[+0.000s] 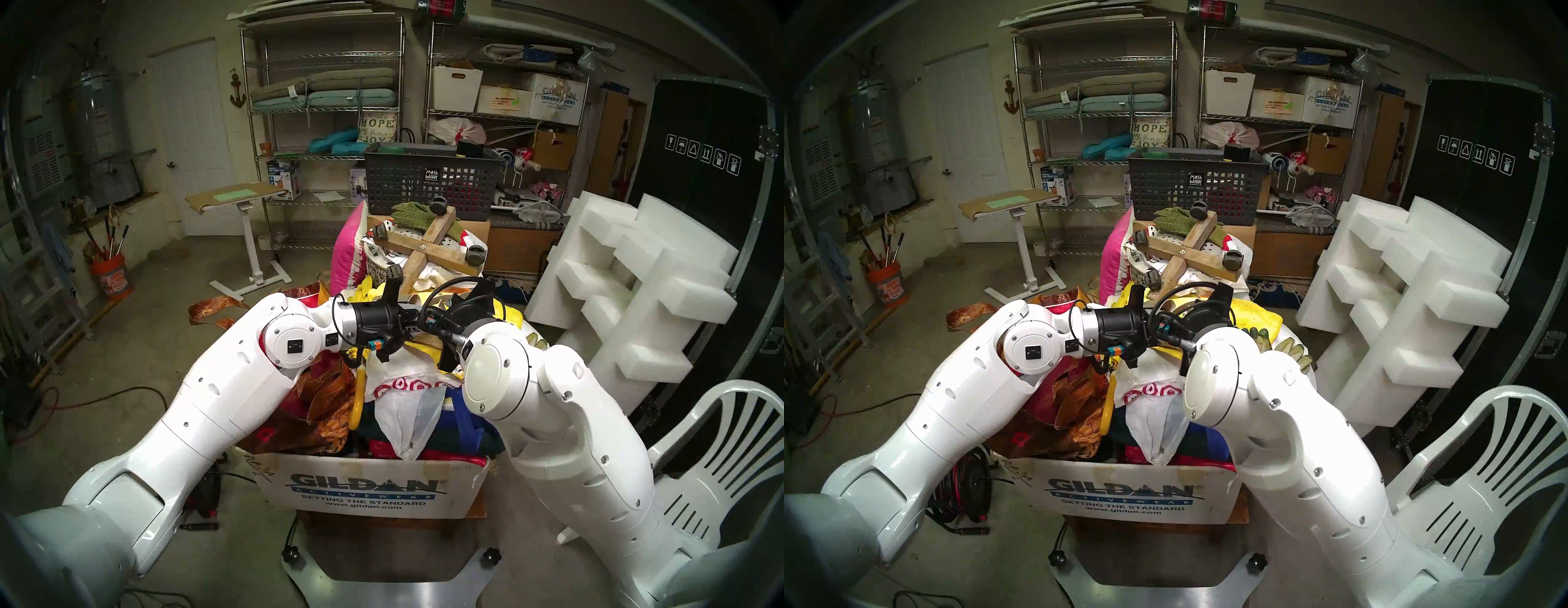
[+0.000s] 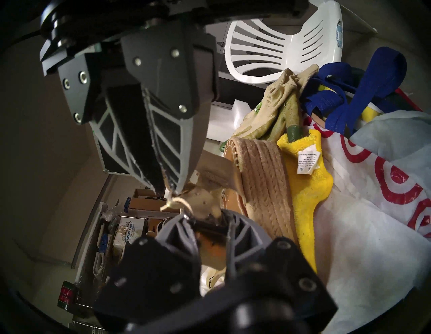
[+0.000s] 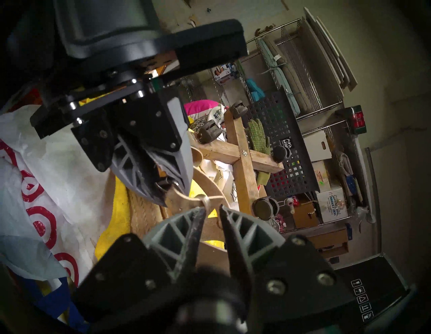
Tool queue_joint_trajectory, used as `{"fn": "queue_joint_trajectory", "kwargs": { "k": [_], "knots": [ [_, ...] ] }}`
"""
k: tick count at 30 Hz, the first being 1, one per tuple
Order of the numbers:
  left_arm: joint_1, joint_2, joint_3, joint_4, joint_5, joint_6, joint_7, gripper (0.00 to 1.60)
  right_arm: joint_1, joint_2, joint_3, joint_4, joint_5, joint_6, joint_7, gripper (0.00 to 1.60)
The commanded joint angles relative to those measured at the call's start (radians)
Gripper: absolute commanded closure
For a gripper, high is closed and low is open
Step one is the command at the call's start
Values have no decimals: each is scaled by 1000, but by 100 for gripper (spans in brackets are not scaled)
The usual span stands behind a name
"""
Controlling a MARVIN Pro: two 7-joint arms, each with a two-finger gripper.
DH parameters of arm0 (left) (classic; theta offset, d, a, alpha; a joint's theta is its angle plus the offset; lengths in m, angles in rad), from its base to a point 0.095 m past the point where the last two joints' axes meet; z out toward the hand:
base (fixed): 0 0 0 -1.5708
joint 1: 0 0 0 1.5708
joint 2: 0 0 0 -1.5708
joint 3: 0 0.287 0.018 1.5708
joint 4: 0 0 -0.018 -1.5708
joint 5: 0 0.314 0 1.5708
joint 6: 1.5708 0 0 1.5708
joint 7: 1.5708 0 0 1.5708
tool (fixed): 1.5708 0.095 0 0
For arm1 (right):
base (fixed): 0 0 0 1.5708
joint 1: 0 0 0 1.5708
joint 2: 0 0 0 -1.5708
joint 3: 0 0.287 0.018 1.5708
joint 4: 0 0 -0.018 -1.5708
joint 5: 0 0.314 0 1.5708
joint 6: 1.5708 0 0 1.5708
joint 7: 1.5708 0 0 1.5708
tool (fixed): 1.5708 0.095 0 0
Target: Unbuckle a shoe
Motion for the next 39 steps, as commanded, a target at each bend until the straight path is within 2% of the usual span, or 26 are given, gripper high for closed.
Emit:
{"fn": "queue_joint_trajectory", "kwargs": {
  "k": [1,27,39],
  "knots": [
    [-1,8,-12,-24,-12,-3,3,160,30,-32,-3,9,-14,14,-16,83],
    [8,39,-14,-38,-36,-16,1,160,104,-101,-17,99,-77,76,-43,85],
    [6,39,-10,-35,-37,-18,3,160,121,-93,22,109,-82,85,-42,84]
  ]
}}
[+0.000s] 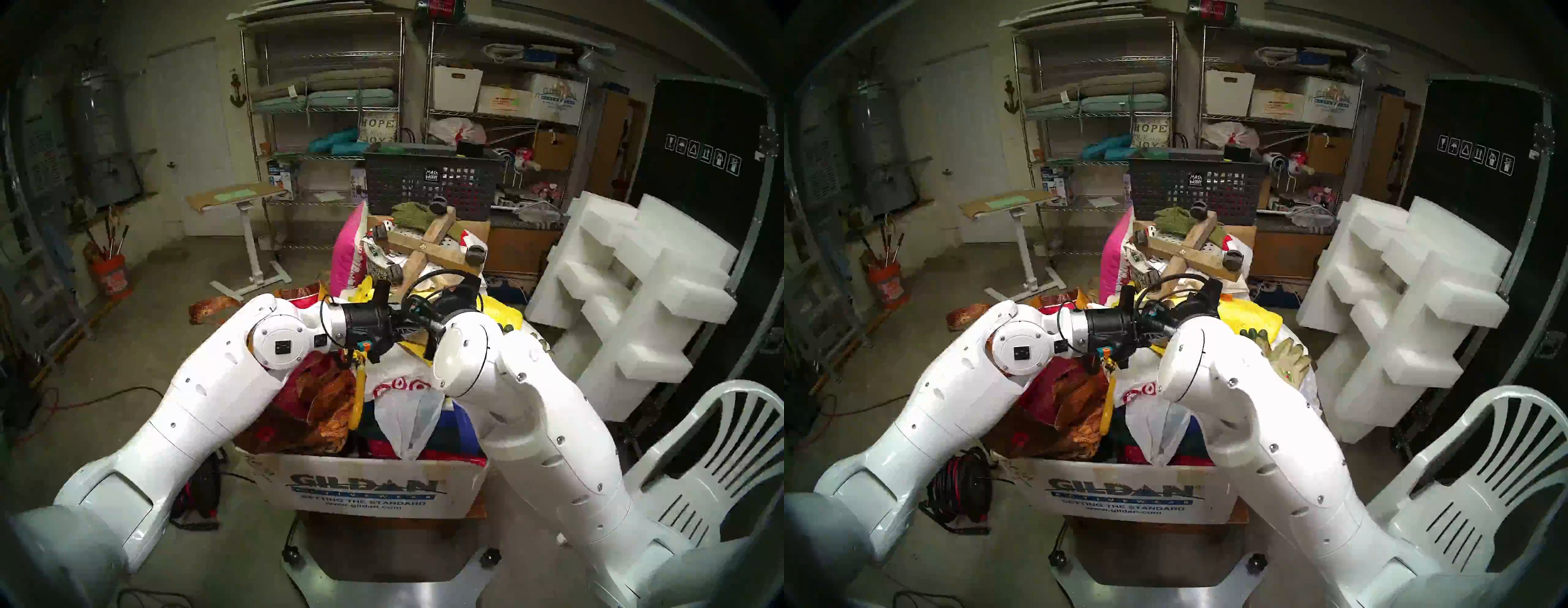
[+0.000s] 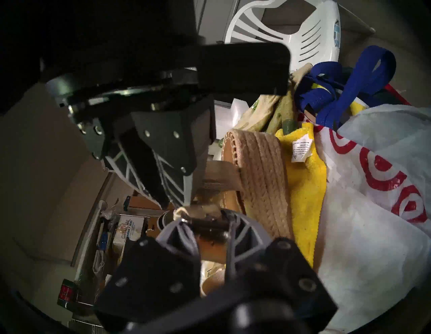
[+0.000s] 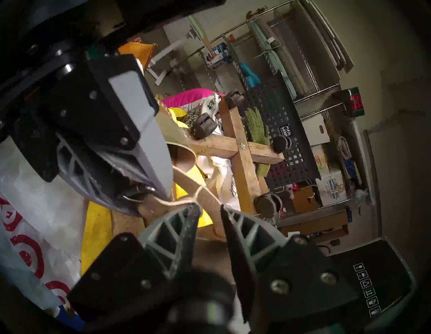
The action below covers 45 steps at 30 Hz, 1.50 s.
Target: Unbuckle a shoe
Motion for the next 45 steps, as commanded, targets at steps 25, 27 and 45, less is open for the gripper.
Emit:
{"fn": "queue_joint_trajectory", "kwargs": {
  "k": [25,27,45],
  "knots": [
    [-72,-36,13,33,2,-1,-21,160,-68,121,15,-147,2,-53,30,82],
    [-76,-37,9,39,-5,-10,-28,160,-82,134,19,-150,8,-71,26,82],
    [-90,-37,2,56,-25,-66,-50,160,-119,154,85,-189,129,-192,8,82]
  ]
}}
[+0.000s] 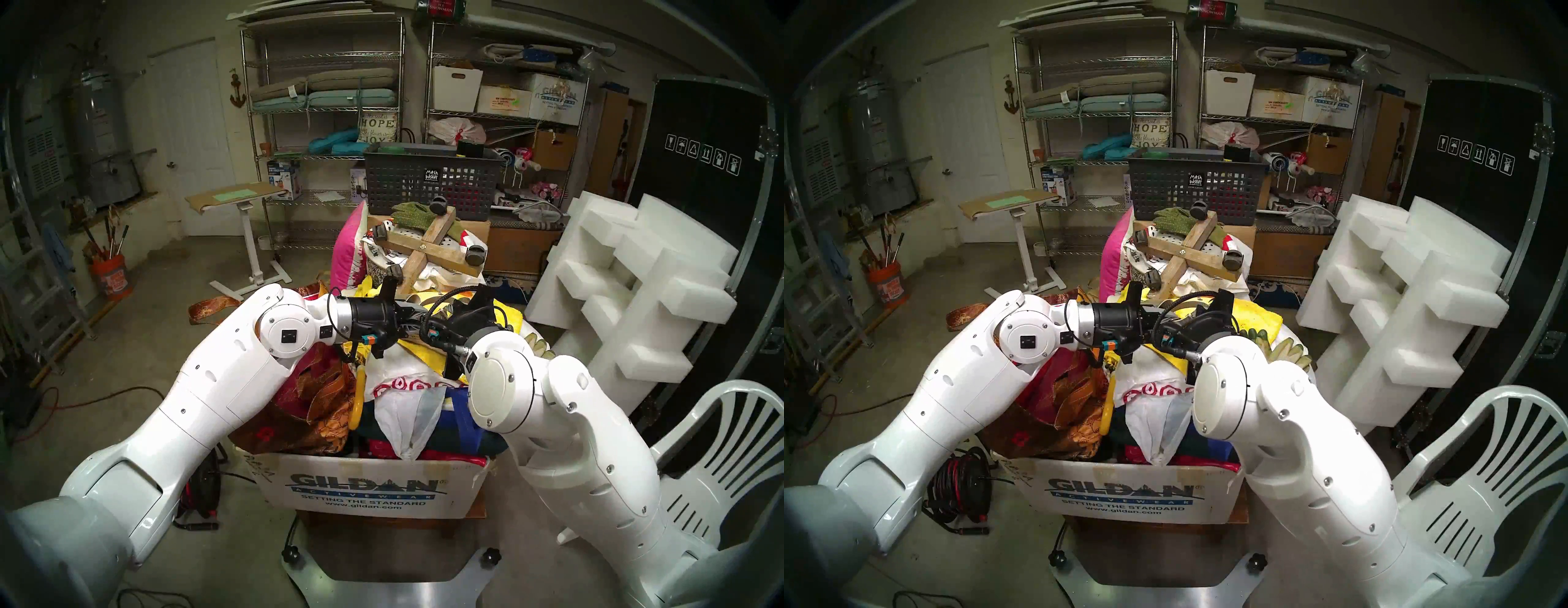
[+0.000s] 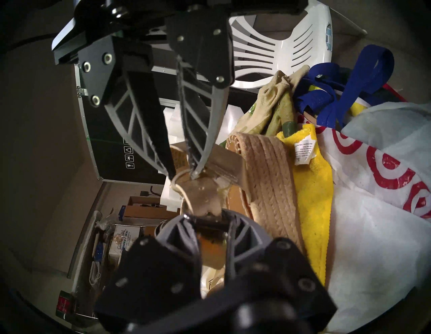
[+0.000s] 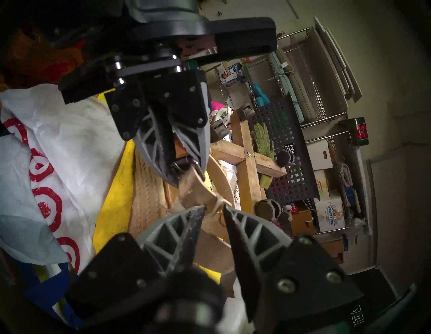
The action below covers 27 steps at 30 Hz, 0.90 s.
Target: Unbuckle a shoe
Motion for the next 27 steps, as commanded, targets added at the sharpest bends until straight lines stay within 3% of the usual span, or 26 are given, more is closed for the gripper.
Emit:
{"fn": "queue_joint_trajectory", "kwargs": {
  "k": [1,6,8,14,17,18,20,23,25,26,27],
  "knots": [
    [-28,-2,-13,-7,-13,-13,0,160,1,8,35,-39,45,-45,-13,82],
    [-23,4,-13,-9,-13,-18,-4,160,5,36,31,-38,20,-76,-46,83],
    [-23,8,-13,-8,-16,-25,-9,160,3,71,10,-32,-6,-132,-94,82],
    [-33,10,-18,2,-22,-34,-13,160,-15,104,-9,-30,-22,-197,-141,80],
    [-40,9,-19,7,-28,-42,-16,160,-20,120,-12,-34,-24,-213,-135,72],
    [-42,8,-19,8,-30,-43,-17,160,-24,121,-11,-35,-23,-216,-140,53],
    [-44,7,-20,12,-35,-46,-19,160,-32,126,-4,-38,-20,-210,-133,38],
    [-49,5,-20,18,-39,-47,-23,160,-40,134,3,-43,-27,-200,-129,34],
    [-51,4,-20,21,-41,-49,-24,147,-46,135,10,-44,-28,-198,-134,34],
    [-52,3,-20,22,-43,-49,-26,131,-49,136,12,-45,-28,-199,-136,33],
    [-54,2,-19,23,-44,-49,-27,131,-51,136,13,-45,-27,-202,-138,33]
  ]
}}
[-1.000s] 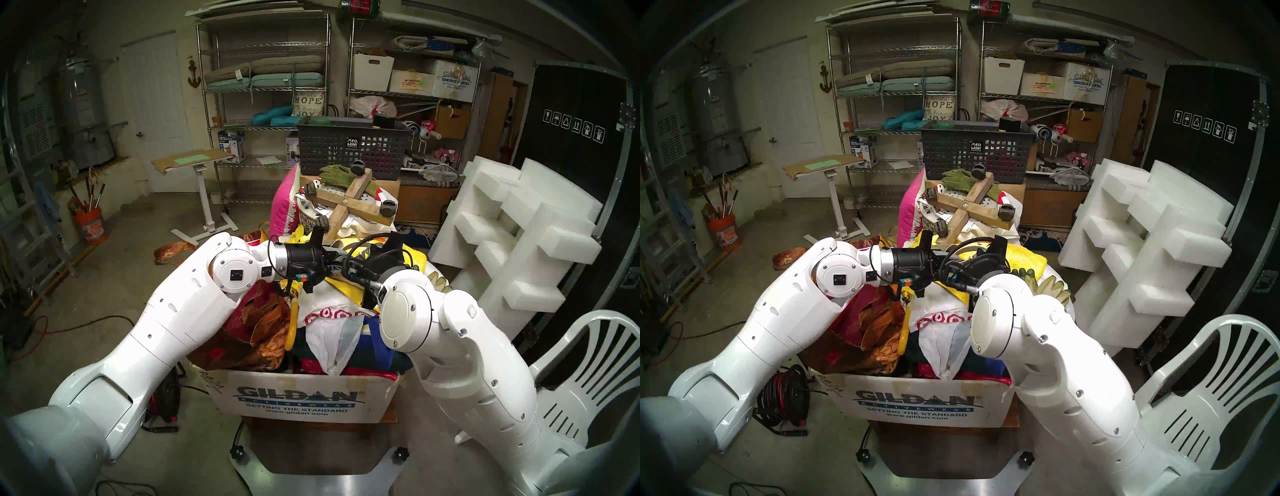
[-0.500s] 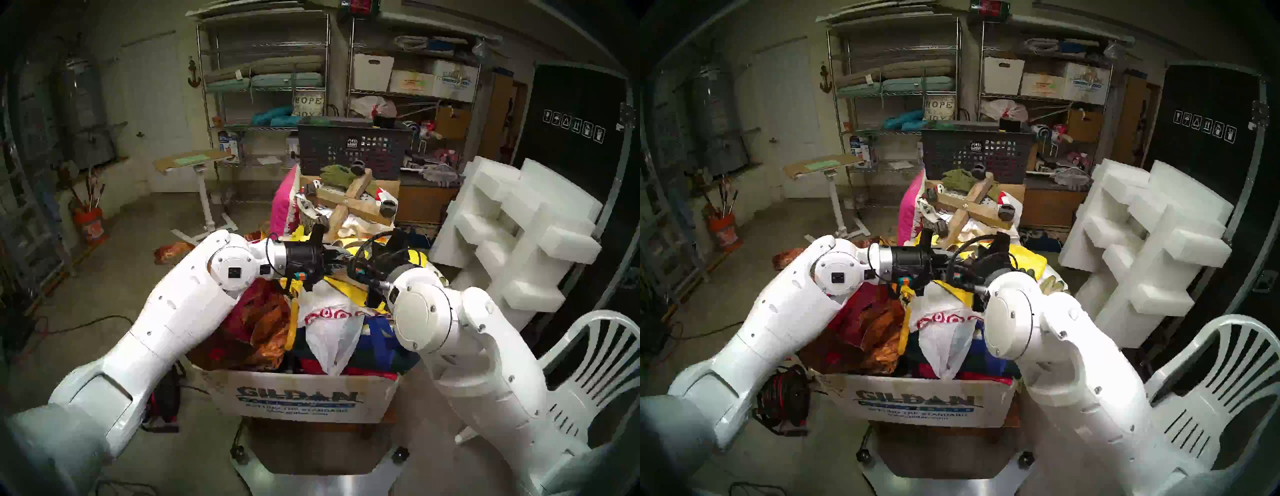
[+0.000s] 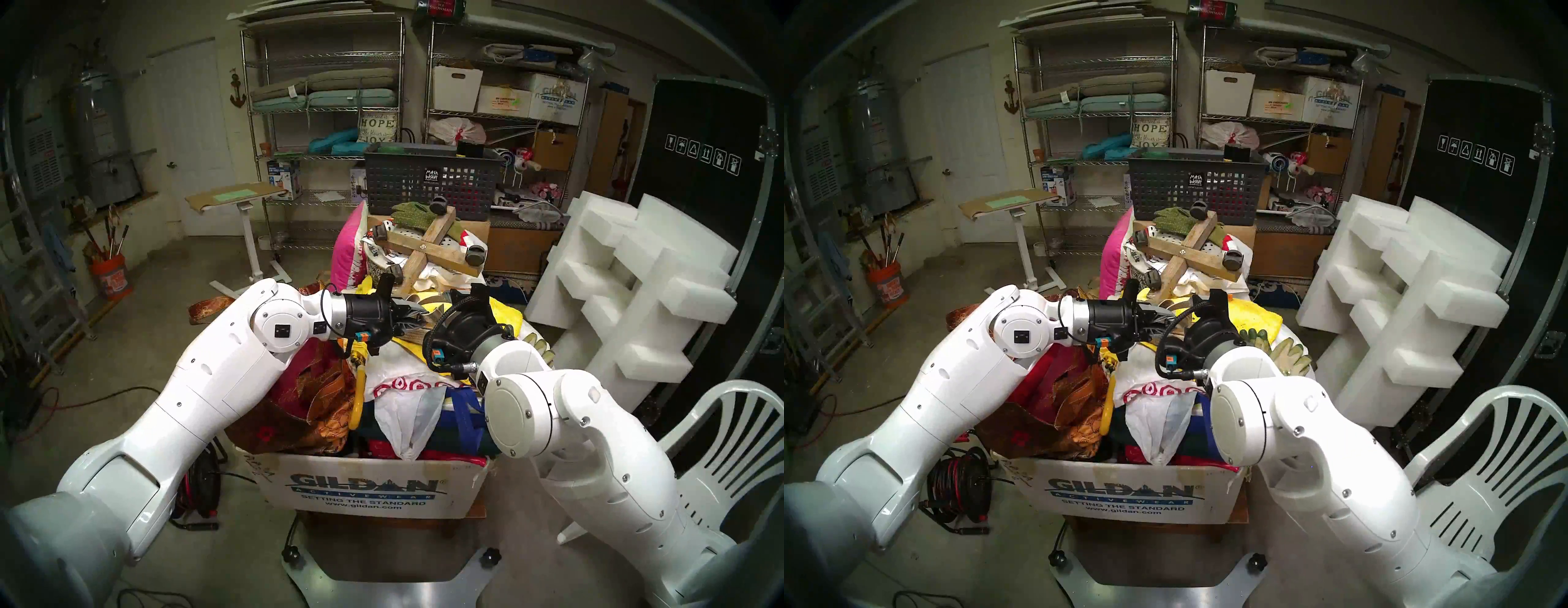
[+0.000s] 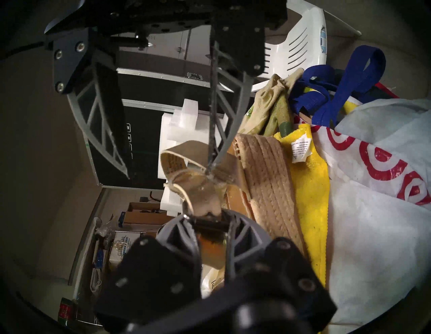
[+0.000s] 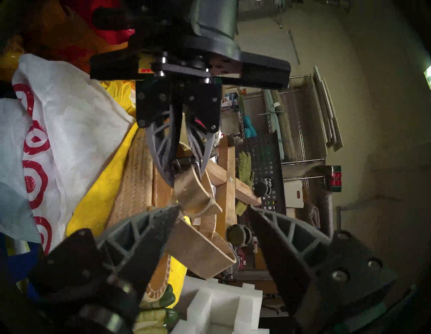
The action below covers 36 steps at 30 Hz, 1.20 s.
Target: Unbuckle a shoe
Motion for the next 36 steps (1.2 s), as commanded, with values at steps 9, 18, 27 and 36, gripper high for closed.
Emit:
{"fn": "queue_joint_trajectory", "kwargs": {
  "k": [9,18,27,36],
  "knots": [
    [-44,-20,-12,3,-15,1,-8,93,8,3,-11,-11,-37,-22,-38,34],
    [-34,-13,-17,-31,-20,6,-11,72,28,-18,-20,-1,-31,-25,-19,35],
    [-24,-16,-10,-52,-26,15,-18,62,50,0,-64,22,-122,-24,-27,50],
    [-29,-18,-6,-51,-25,16,-23,72,53,-3,-67,23,-145,-5,13,72]
  ]
}}
